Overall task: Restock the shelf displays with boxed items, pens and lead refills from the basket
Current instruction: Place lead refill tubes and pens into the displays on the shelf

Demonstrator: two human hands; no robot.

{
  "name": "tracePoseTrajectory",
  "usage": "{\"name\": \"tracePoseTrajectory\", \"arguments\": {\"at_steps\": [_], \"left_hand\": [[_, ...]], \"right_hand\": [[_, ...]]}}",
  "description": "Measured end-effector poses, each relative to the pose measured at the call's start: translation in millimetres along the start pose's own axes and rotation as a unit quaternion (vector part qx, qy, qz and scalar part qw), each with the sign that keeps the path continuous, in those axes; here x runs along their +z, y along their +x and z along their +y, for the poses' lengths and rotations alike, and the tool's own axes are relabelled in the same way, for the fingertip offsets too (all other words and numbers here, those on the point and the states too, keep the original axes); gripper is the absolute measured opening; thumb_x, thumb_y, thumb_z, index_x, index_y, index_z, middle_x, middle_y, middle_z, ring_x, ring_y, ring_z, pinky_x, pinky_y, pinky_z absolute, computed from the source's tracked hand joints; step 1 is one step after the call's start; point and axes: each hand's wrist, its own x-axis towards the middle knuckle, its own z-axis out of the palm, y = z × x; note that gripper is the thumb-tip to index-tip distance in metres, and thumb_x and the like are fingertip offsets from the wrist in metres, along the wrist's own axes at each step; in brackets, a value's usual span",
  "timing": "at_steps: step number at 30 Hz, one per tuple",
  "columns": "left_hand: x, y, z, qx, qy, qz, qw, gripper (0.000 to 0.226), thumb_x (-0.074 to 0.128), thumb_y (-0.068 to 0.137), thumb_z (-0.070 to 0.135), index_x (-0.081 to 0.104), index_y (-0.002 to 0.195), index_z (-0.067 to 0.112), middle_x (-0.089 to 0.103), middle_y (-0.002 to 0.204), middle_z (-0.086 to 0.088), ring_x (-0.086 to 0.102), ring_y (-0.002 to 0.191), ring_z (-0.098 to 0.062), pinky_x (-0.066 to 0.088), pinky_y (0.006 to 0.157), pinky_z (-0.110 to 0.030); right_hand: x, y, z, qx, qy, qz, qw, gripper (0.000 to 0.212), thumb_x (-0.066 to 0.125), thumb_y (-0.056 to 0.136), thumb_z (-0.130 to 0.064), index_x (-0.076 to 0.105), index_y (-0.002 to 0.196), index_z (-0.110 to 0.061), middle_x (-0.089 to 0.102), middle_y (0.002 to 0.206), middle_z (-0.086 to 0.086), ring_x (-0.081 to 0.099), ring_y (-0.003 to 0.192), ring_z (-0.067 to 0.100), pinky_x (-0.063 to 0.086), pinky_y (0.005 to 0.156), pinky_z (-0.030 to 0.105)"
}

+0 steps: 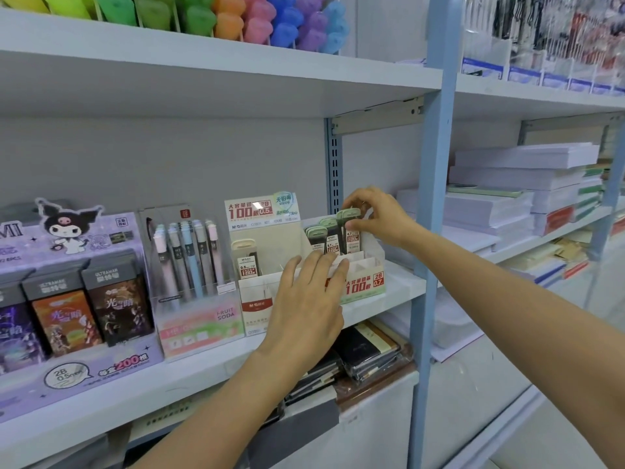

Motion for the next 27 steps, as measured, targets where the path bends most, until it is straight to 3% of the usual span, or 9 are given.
{"name": "tracePoseTrajectory", "arguments": {"at_steps": [7, 10, 12, 15, 17, 20, 23, 25, 27], "left_hand": [[0.7, -3.2, -1.0, 0.007, 0.01, 0.002, 1.0, 0.067, 0.062, 0.086, 0.028, 0.036, 0.146, 0.015, 0.042, 0.147, -0.005, 0.032, 0.14, -0.026, 0.02, 0.116, -0.046], [-0.1, -6.8, -2.9, 0.016, 0.005, 0.017, 1.0, 0.067, 0.059, 0.088, 0.03, 0.033, 0.148, 0.014, 0.034, 0.154, -0.006, 0.023, 0.145, -0.026, 0.01, 0.119, -0.044], [-1.4, -15.5, -2.9, 0.022, 0.001, 0.033, 0.999, 0.066, 0.062, 0.086, 0.028, 0.038, 0.146, 0.013, 0.031, 0.156, -0.009, 0.019, 0.147, -0.028, 0.006, 0.119, -0.046], [4.4, -43.3, 1.1, 0.035, -0.05, 0.106, 0.992, 0.053, 0.068, 0.077, 0.016, 0.059, 0.129, 0.011, 0.048, 0.143, -0.014, 0.034, 0.137, -0.031, 0.02, 0.115, -0.046], [16.3, -73.1, 6.0, 0.064, -0.087, 0.163, 0.981, 0.035, 0.063, 0.075, 0.009, 0.068, 0.11, 0.01, 0.062, 0.123, -0.013, 0.045, 0.119, -0.029, 0.03, 0.103, -0.042], [47.1, -132.2, 17.4, 0.114, -0.104, 0.155, 0.976, 0.022, 0.059, 0.071, -0.001, 0.068, 0.088, 0.01, 0.067, 0.098, -0.011, 0.051, 0.095, -0.028, 0.036, 0.084, -0.038], [89.6, -204.0, 27.0, 0.12, -0.12, 0.02, 0.985, 0.023, 0.056, 0.069, 0.003, 0.068, 0.087, 0.011, 0.065, 0.093, -0.01, 0.048, 0.091, -0.027, 0.035, 0.079, -0.035], [117.2, -255.2, 31.3, 0.083, -0.127, -0.088, 0.985, 0.022, 0.054, 0.068, 0.01, 0.068, 0.084, 0.012, 0.066, 0.094, -0.01, 0.046, 0.093, -0.026, 0.032, 0.077, -0.034], [138.8, -305.1, 34.8, 0.02, -0.137, -0.188, 0.972, 0.019, 0.073, 0.06, 0.01, 0.068, 0.079, 0.013, 0.067, 0.091, -0.01, 0.053, 0.089, -0.027, 0.031, 0.072, -0.033]], "right_hand": [[19.5, -2.8, 5.1, 0.008, -0.057, 0.033, 0.998, 0.021, 0.065, 0.09, -0.018, 0.066, 0.111, -0.016, 0.053, 0.114, 0.001, 0.05, 0.096, 0.011, 0.044, 0.083, 0.025], [14.0, -12.6, -0.6, 0.01, -0.056, 0.018, 0.998, 0.028, 0.058, 0.096, -0.024, 0.064, 0.122, -0.014, 0.055, 0.126, 0.006, 0.054, 0.109, 0.018, 0.048, 0.095, 0.038], [10.1, -28.7, -7.8, -0.018, -0.042, 0.062, 0.997, 0.032, 0.056, 0.097, -0.023, 0.061, 0.127, -0.013, 0.053, 0.131, 0.007, 0.051, 0.119, 0.02, 0.044, 0.101, 0.038], [10.4, -66.0, -28.1, -0.09, 0.011, 0.14, 0.986, 0.023, 0.055, 0.097, -0.014, 0.064, 0.118, -0.008, 0.057, 0.119, 0.007, 0.056, 0.105, 0.017, 0.048, 0.09, 0.033], [21.0, -98.4, -41.8, -0.127, 0.047, 0.135, 0.982, 0.016, 0.055, 0.096, -0.009, 0.066, 0.107, -0.006, 0.061, 0.105, 0.007, 0.058, 0.09, 0.017, 0.049, 0.077, 0.029], [59.0, -157.8, -50.9, -0.144, 0.106, 0.028, 0.983, 0.012, 0.056, 0.095, -0.007, 0.068, 0.098, -0.007, 0.064, 0.093, 0.003, 0.058, 0.082, 0.009, 0.045, 0.068, 0.02], [119.9, -224.6, -42.6, -0.117, 0.131, -0.147, 0.973, 0.014, 0.057, 0.096, -0.012, 0.07, 0.095, -0.009, 0.065, 0.084, -0.006, 0.056, 0.072, -0.002, 0.039, 0.065, 0.01], [166.1, -268.5, -28.0, -0.053, 0.118, -0.28, 0.951, 0.016, 0.057, 0.097, -0.017, 0.071, 0.096, -0.01, 0.068, 0.082, -0.004, 0.058, 0.068, 0.0, 0.043, 0.064, 0.015], [209.6, -311.4, -8.6, -0.007, 0.071, -0.415, 0.907, 0.02, 0.055, 0.098, -0.022, 0.071, 0.1, -0.009, 0.07, 0.088, 0.004, 0.057, 0.071, 0.009, 0.045, 0.068, 0.027]]}}
